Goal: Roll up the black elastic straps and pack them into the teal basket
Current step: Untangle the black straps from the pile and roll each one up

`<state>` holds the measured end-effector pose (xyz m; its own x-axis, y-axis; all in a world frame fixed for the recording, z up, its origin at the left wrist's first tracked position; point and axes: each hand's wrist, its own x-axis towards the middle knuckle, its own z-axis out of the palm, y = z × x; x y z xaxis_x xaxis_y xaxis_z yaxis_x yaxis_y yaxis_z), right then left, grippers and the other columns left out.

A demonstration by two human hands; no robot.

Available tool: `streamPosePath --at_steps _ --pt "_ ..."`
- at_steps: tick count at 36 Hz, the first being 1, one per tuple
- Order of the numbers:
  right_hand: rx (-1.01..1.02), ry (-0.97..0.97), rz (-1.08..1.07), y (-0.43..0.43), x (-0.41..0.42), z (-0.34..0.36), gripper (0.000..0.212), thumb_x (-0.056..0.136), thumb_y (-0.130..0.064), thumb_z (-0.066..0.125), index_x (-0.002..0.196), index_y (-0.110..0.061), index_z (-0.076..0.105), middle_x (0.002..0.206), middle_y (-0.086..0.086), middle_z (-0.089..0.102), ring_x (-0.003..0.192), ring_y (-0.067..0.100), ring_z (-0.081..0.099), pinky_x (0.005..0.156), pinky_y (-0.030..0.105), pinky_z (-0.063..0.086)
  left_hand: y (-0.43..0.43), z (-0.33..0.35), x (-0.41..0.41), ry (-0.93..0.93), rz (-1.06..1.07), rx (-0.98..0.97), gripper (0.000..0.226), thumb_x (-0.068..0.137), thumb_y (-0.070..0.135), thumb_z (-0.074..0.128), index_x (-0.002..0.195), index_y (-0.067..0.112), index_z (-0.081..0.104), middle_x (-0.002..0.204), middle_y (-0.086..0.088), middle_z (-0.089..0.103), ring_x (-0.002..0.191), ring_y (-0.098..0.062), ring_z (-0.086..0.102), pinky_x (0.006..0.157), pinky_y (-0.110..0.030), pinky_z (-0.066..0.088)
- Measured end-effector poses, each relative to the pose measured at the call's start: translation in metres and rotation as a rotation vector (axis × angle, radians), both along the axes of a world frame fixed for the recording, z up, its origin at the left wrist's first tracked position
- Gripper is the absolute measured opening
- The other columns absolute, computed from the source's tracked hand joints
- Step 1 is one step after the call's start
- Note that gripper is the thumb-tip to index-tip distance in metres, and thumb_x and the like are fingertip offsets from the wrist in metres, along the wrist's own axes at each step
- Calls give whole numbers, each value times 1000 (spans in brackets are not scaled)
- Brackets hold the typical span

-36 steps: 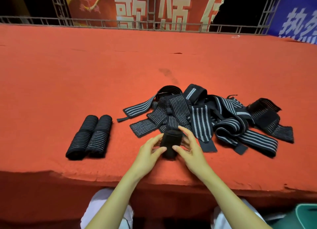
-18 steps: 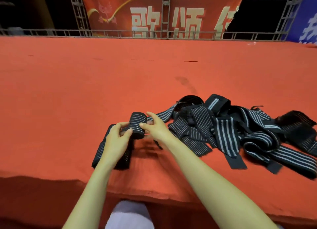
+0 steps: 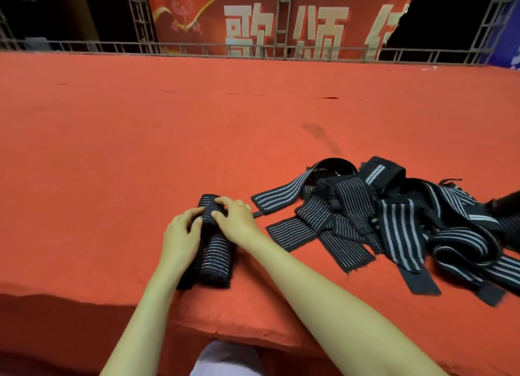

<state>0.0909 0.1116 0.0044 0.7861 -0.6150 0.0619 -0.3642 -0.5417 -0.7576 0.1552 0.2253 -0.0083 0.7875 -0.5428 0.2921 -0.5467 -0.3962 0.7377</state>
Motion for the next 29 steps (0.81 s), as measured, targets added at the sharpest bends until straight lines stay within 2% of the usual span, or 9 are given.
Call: streamPosePath --at_steps 3,9,12,15,19,24,29 --pt "-5 -1 10 -3 -4 -2 42 97 -31 48 139 -24 46 135 13 46 128 30 35 108 34 27 0 1 -2 39 -30 -6 29 95 12 50 121 17 62 123 -3 62 113 -20 54 97 -30 37" --pt "4 -15 51 -5 -13 1 43 95 -28 52 138 -22 48 134 13 48 129 29 40 111 34 29 -1 -1 -2 -59 13 17 32 94 14 53 125 16 59 126 -10 57 120 -26 46 104 -35 30" --pt "-9 -27 67 -9 -25 7 42 95 -27 53 136 -22 50 133 13 49 127 26 43 109 33 31 -2 3 -9 -81 56 -1 32 94 16 52 126 17 57 128 -9 52 122 -27 42 101 -27 24" --pt "-45 -24 98 -17 -42 11 38 94 -24 55 132 -18 55 133 13 50 125 24 45 107 29 32 -9 13 -21 -148 56 -36 29 93 15 54 121 13 59 124 -9 55 119 -28 44 98 -25 25" --pt "-131 -39 68 -38 -75 17 35 92 -22 58 127 -15 58 129 12 52 122 22 47 104 24 29 -29 24 -45 -221 -40 -56 22 91 12 58 112 12 64 116 -7 60 114 -28 48 96 -25 28" --pt "-226 -32 -31 -73 -132 22 33 91 -22 60 123 -14 60 125 9 54 121 22 47 106 28 33 -72 26 -86 -228 -203 -45 19 88 12 62 106 13 67 111 -6 63 108 -27 53 95 -27 31" --pt "-317 39 -170 -113 -200 22 34 91 -24 60 124 -15 59 127 8 51 124 25 43 108 34 31 -123 24 -135 -200 -389 -18 22 87 14 62 108 13 66 113 -5 63 113 -24 53 100 -32 34"
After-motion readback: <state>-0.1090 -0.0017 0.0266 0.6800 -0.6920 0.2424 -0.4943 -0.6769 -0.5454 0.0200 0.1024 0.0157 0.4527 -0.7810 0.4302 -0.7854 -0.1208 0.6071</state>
